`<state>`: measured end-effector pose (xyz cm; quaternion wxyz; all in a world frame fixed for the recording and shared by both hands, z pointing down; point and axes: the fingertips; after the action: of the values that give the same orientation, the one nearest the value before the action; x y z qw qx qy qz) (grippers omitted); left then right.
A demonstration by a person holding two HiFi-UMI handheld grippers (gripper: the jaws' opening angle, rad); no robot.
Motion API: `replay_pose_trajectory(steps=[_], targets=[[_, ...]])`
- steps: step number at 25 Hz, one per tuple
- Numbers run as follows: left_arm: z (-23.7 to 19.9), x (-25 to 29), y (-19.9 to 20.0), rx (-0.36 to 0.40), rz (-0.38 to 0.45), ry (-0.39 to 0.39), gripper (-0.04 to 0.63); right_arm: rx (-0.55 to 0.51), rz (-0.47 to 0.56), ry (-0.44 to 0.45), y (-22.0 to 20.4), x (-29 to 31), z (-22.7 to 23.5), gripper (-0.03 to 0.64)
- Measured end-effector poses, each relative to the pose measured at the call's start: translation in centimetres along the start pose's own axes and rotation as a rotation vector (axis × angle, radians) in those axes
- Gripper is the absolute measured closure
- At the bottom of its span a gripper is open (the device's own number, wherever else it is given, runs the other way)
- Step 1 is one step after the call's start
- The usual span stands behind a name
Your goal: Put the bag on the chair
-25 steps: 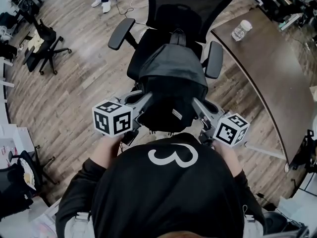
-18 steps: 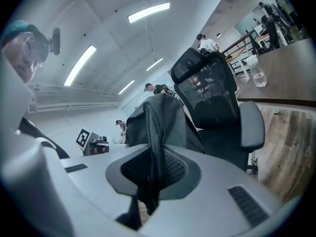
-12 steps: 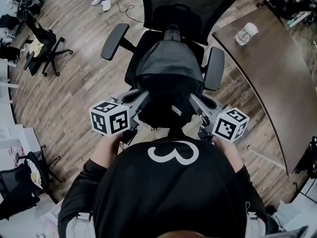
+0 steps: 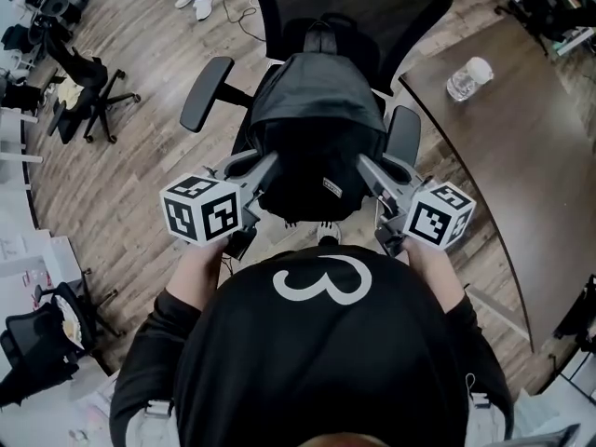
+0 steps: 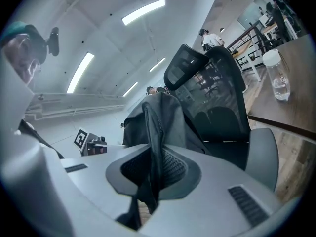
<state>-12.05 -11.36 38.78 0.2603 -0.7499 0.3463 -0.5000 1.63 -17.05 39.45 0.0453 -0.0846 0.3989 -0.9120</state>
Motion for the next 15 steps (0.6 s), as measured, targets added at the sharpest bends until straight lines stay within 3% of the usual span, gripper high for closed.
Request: replay_pose_trajectory(steps=[8, 15], targets=[[0.5, 0.8, 2.8, 0.035, 0.043, -0.018, 0.555, -0.04, 0.021, -0.012, 2.8, 0.1, 0.4, 0.563], [-1.2, 5.7, 6.0, 0.035, 0.022, -0.05, 0.555, -0.038, 0.033, -0.053, 5.9, 2.1, 4.7, 0.563]])
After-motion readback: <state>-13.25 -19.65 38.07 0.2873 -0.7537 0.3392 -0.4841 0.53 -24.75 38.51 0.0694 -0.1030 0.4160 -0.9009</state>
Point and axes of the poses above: the fingertips, and each gripper's own axes: x forward along the fingers, z to its right, y out of its top, and after that the axes turned 8 degrees about y, right-handed
